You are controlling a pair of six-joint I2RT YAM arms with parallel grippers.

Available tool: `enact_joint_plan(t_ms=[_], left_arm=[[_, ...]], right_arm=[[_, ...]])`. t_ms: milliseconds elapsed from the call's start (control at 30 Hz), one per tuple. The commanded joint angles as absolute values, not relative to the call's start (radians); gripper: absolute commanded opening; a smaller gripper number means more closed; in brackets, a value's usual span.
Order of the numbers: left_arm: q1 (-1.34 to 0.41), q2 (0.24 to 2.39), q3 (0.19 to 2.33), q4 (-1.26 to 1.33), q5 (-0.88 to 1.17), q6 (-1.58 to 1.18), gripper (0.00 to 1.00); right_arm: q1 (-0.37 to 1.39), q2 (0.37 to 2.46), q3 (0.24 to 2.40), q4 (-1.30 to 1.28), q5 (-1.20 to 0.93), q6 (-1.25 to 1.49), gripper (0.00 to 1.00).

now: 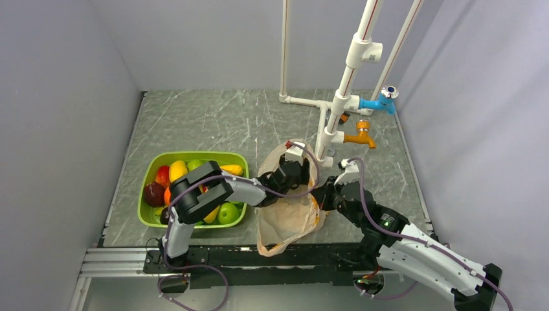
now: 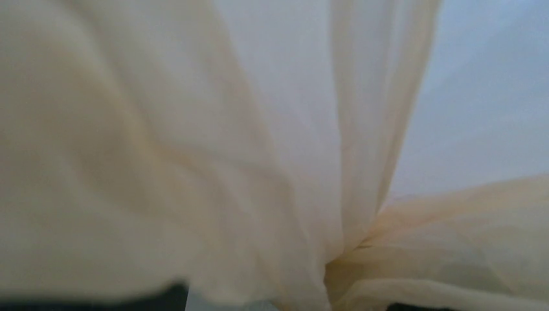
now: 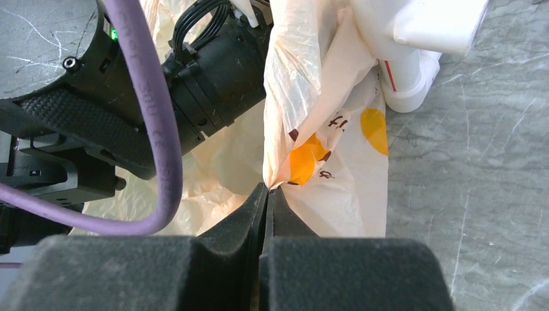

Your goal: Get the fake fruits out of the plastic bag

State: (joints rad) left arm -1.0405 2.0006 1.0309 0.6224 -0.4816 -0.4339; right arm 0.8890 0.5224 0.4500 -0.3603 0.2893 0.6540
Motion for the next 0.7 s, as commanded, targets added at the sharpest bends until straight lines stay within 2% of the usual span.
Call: enact_joint_plan(t_ms=[0, 300, 667], left_arm=[[-1.019, 2.001, 1.056, 0.664, -0.443, -0.442, 0.51], [-1.019, 1.852, 0.991, 0.534, -0.369, -0.497, 0.26], [-1.019, 1.586, 0.811, 0.306, -0.040, -0.615, 0.17]], right_arm=[[0.891, 0.504, 0.471, -0.377, 0.284, 0.647, 0.00], [0.891, 0.515, 0.465, -0.367, 0.301, 0.639, 0.00], [0.891, 0.550, 0.482, -0.343, 0.394, 0.601, 0.00]])
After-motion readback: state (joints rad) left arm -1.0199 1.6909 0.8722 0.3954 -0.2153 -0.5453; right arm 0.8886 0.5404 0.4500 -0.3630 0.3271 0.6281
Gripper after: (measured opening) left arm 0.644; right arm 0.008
